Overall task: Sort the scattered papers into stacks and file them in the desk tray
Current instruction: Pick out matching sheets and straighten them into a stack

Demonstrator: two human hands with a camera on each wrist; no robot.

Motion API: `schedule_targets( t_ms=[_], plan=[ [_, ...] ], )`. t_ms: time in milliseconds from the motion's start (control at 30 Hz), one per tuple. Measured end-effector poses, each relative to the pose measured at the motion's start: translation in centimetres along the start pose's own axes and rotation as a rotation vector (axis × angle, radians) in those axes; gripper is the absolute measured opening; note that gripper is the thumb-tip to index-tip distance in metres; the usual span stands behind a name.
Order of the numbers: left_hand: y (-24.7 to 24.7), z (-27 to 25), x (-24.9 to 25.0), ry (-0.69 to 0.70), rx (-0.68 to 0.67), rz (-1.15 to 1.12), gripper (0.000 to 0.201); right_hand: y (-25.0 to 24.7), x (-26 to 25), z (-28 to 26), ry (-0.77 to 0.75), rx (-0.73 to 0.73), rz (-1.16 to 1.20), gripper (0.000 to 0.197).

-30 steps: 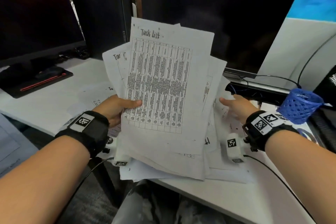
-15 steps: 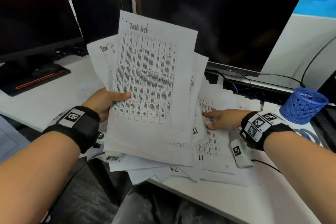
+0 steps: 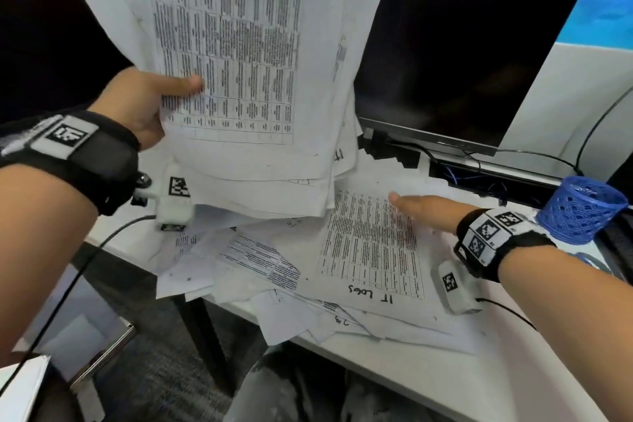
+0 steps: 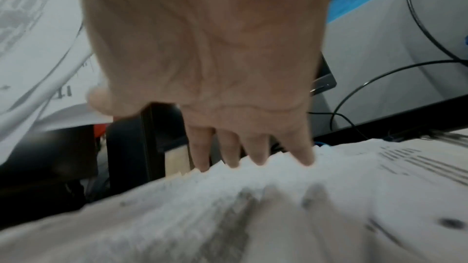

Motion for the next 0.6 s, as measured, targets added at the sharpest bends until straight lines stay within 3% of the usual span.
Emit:
schedule_targets(
  t_ms=[167,300,433,500,600],
  plan=[
    [3.5,-1.4,-1.2,-0.007,-0.142,0.008,0.034,-5.8,-4.4,-0.3,-0.352,0.363,0.552,0.068],
    [5.6,-1.9,-3.3,-0.051,-0.239,0.025,0.031,-8.3,-6.6,-2.0,-0.478,0.436,0.726,0.057],
    [6.8,-2.2,-5.1,-0.076,-0.349,0.098,0.032,-8.6,-6.3,-2.4,-0.469,0.478,0.71,0.065],
    [7.2,-2.1,-5.7,-0.102,-0.435,0.218,0.052,-9.0,-5.8,-2.7,-0.449,0.532,0.627,0.064],
    [7.8,-2.2,-6.1,-0.167,-0.54,0.334,0.074,-9.7,-5.8,-3.8,-0.472,0.622,0.601,0.047]
  ],
)
Point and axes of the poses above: each hand's wrist, its own z-axis towards the middle knuckle, its own y-axis out of the palm, x = y × z, the point moved 5 cm from there along z, towards the middle knuckle, and after that the axes turned 6 degrees about -z, right-handed, at the moved point
